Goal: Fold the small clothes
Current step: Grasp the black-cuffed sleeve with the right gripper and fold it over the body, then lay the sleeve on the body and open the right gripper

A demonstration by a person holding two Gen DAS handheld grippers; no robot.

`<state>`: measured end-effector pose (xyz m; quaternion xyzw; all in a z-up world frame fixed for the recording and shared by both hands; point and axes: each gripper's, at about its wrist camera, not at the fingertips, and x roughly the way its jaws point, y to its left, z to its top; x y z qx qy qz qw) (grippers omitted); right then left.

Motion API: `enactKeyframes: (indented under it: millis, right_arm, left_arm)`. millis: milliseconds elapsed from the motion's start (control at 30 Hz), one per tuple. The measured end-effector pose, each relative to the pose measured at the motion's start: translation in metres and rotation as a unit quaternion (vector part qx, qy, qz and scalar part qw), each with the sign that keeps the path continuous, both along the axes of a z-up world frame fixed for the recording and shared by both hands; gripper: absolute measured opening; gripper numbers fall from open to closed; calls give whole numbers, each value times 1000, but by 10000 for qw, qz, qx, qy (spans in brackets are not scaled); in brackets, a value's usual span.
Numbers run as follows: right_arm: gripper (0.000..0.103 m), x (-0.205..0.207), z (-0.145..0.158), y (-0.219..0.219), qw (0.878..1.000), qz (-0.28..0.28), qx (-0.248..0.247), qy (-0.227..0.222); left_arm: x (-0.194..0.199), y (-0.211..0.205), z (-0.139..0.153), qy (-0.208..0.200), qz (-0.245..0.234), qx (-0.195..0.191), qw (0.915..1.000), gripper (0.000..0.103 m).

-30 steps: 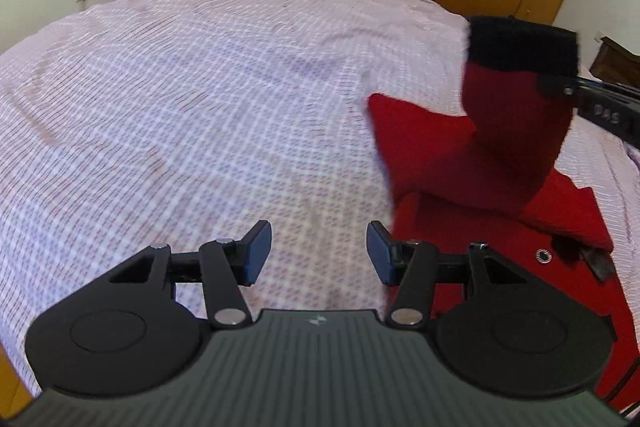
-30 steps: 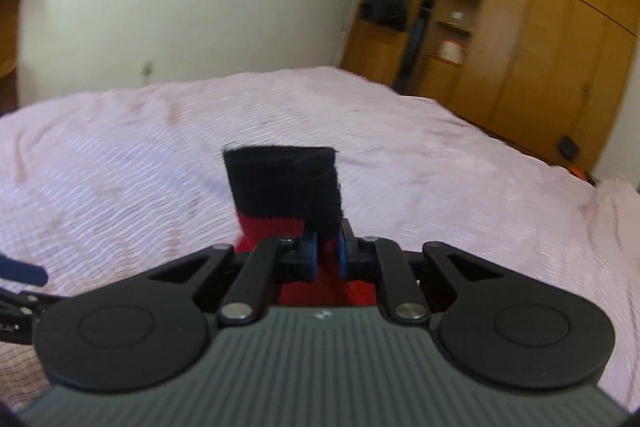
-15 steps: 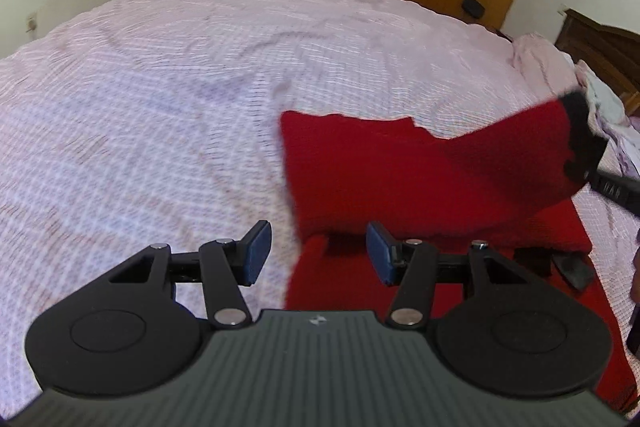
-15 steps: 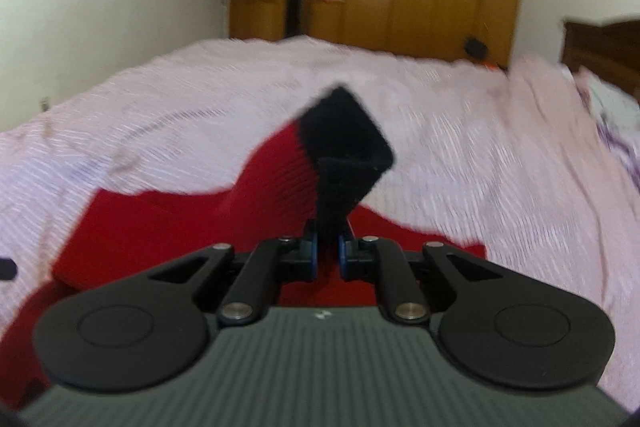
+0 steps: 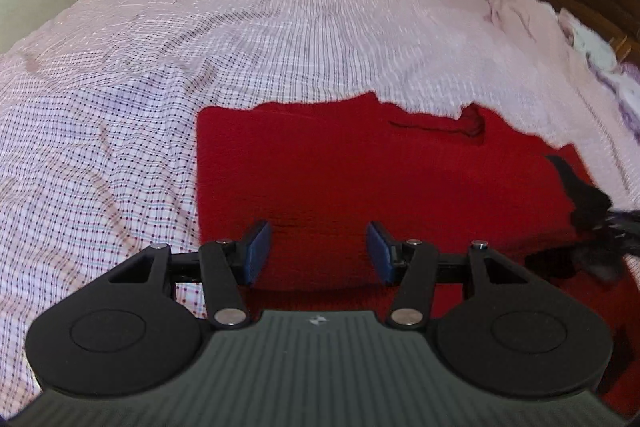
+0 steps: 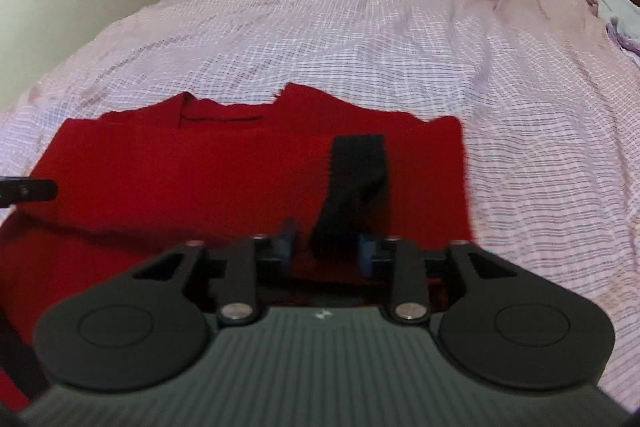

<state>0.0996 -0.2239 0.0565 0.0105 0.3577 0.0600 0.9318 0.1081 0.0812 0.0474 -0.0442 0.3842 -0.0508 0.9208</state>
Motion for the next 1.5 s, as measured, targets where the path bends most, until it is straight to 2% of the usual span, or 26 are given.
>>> enactKeyframes:
  millis: [200, 300, 567, 633, 667, 733, 800, 900, 967, 1033, 1167, 1233, 1367, 1500]
  right_arm:
    - [48, -9, 24, -45, 9979, -219, 610, 73]
    - [48, 5, 28, -53, 9972, -332, 667, -14]
    - [49, 57, -6, -28, 9975, -297, 505, 384]
    - [23, 58, -7, -21, 9974, -226, 571, 385]
    - [15, 57, -4, -18, 9975, -201, 565, 362]
    - [14, 49, 7, -15, 9980, -58, 613, 166]
    - [14, 36, 24, -14, 9987, -13, 437, -271]
    - [14, 18, 46, -28, 9961, -202, 538, -666]
    - [14, 13, 48, -33, 9960, -379, 291, -754]
    - [14, 15, 38, -38, 9967, -485, 24, -654]
    - [15, 33, 1, -49, 9974, -706, 151, 60]
    - [16, 36, -13, -54, 9960, -818, 307, 207]
    - [22, 31, -14, -54, 9954, -885, 340, 126]
    - [35, 18, -2, -55, 9958, -869, 281, -8]
  left_arm:
    - [5, -3, -4, 20, 38, 113, 9999, 59]
    - [5, -6, -4, 33, 99, 129, 9999, 59]
    - [-4, -11, 10, -131, 71, 112, 9998, 59]
    - [-5, -11, 14, -216, 60, 141, 9996, 59]
    - [-5, -12, 16, -260, 57, 155, 9995, 59]
    - [-6, -12, 20, -367, 39, 150, 9992, 59]
    - [-6, -12, 22, -479, 22, 128, 9988, 59]
    - [-3, -14, 21, -526, 3, 91, 9986, 59]
    - [1, -16, 15, -474, -4, 61, 9989, 59]
    - [8, -19, 6, -371, -16, 54, 9993, 59]
    - [21, -23, -14, -249, 44, 280, 9993, 59]
    - [24, -25, -18, -289, 5, 428, 9987, 59]
    - [26, -25, -16, -259, 2, 516, 9983, 59]
    - [11, -26, -3, -290, 28, 610, 9977, 59]
